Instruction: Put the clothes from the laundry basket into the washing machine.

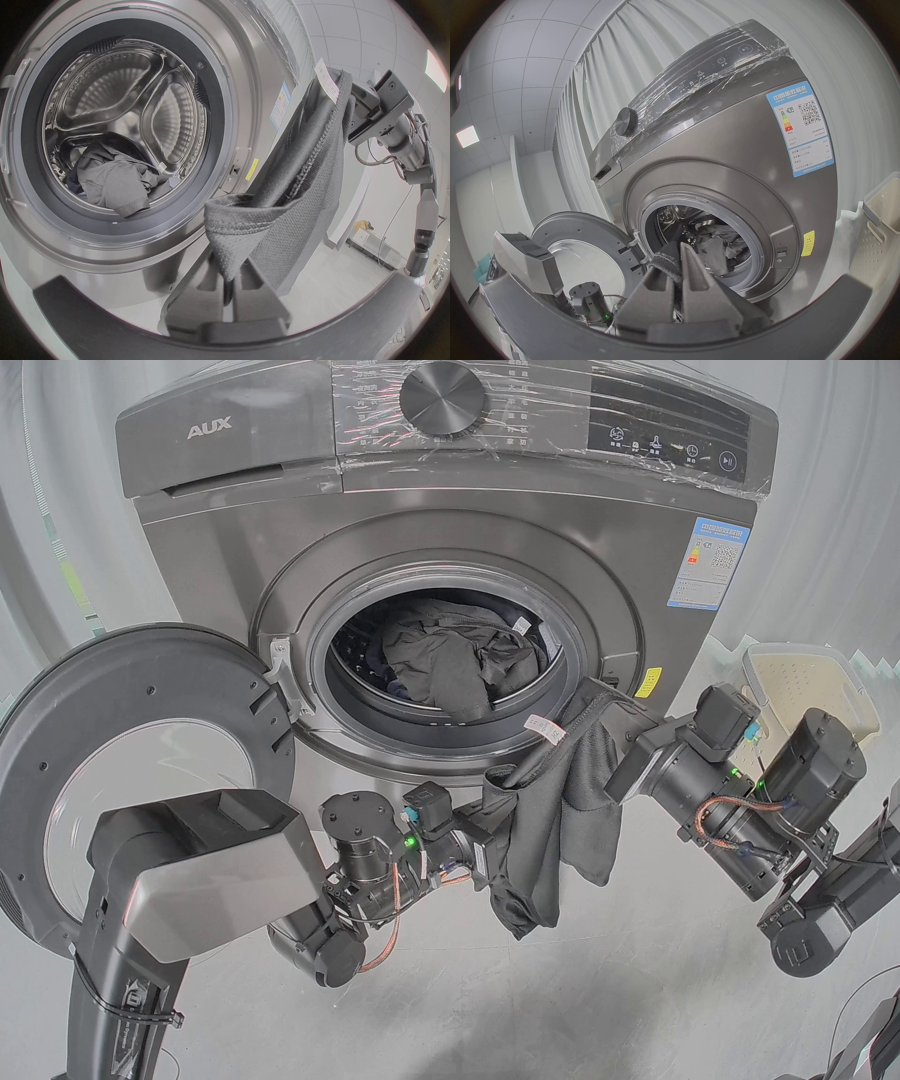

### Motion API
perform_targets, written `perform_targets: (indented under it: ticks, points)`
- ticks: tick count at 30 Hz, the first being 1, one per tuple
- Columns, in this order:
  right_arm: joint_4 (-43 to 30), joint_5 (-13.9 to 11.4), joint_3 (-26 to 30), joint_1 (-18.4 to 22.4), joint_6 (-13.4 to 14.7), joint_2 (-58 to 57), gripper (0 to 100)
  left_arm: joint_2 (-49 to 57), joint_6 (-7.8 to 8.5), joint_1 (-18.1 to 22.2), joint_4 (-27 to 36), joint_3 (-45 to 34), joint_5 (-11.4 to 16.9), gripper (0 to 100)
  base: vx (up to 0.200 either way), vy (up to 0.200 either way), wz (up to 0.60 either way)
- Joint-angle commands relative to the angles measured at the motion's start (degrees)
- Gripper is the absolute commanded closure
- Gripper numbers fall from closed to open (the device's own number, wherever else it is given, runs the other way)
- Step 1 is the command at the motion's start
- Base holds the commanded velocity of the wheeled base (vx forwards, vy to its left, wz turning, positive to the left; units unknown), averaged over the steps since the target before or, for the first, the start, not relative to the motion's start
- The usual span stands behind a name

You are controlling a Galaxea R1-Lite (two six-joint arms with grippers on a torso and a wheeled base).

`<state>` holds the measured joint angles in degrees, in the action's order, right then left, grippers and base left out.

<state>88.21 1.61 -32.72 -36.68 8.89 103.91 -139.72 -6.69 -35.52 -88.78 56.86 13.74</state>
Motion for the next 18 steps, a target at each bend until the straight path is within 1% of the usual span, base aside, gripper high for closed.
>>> perform_targets:
  ticks: [1, 2, 3, 5, 10, 12, 13, 14, 15, 17, 18]
  points:
    - [0.0, 0.0, 0.0, 0.1, 0.0, 0.1, 100, 0.3, 0.10, 0.0, -0.2, -0.4, 0.0, 100, 0.000, 0.000, 0.00]
    - [0.0, 0.0, 0.1, 0.4, 0.0, 0.1, 100, 0.8, 0.54, 0.0, -0.2, -0.9, -0.1, 100, 0.000, 0.000, 0.00]
    - [0.0, 0.0, 0.2, 0.6, 0.0, 0.1, 100, 1.8, 1.33, 0.2, -0.2, -1.9, -0.1, 100, 0.000, 0.000, 0.00]
    - [0.0, 0.0, 0.1, 0.7, 0.0, 0.1, 100, 3.7, 2.03, 0.4, -0.2, -4.3, -0.1, 100, 0.000, 0.000, 0.00]
    - [0.0, 0.1, -0.1, 1.1, 0.0, 0.2, 100, 10.6, 2.47, 1.3, -0.2, -12.1, -0.2, 100, 0.000, 0.000, 0.00]
    - [-0.1, 0.1, -0.2, 1.5, 0.0, 0.3, 100, 15.7, 3.00, 2.7, -0.2, -16.9, -0.9, 100, 0.000, 0.000, 0.00]
    - [-0.1, 0.1, -0.2, 1.5, 0.0, 0.3, 100, 15.7, 3.00, 2.7, -0.2, -16.9, -0.9, 100, 0.000, 0.000, 0.00]
    - [0.0, 0.1, -0.2, 1.5, 0.0, 0.3, 100, 19.8, 3.35, 4.1, -0.2, -20.5, -0.9, 100, 0.000, 0.000, 0.00]
    - [0.0, 0.1, -0.2, 1.5, 0.0, 0.3, 100, 21.7, 3.70, 4.8, -0.1, -22.0, -0.9, 100, 0.000, 0.000, 0.00]
    - [-0.1, 0.1, -0.2, 1.2, 0.0, 0.2, 100, 26.0, 4.06, 6.1, -0.1, -26.0, -0.8, 100, 0.000, 0.000, 0.00]
    - [-0.1, 0.2, -0.2, 0.9, 0.1, 0.1, 100, 27.3, 3.97, 6.3, -0.1, -27.3, -0.7, 100, 0.000, 0.000, 0.00]
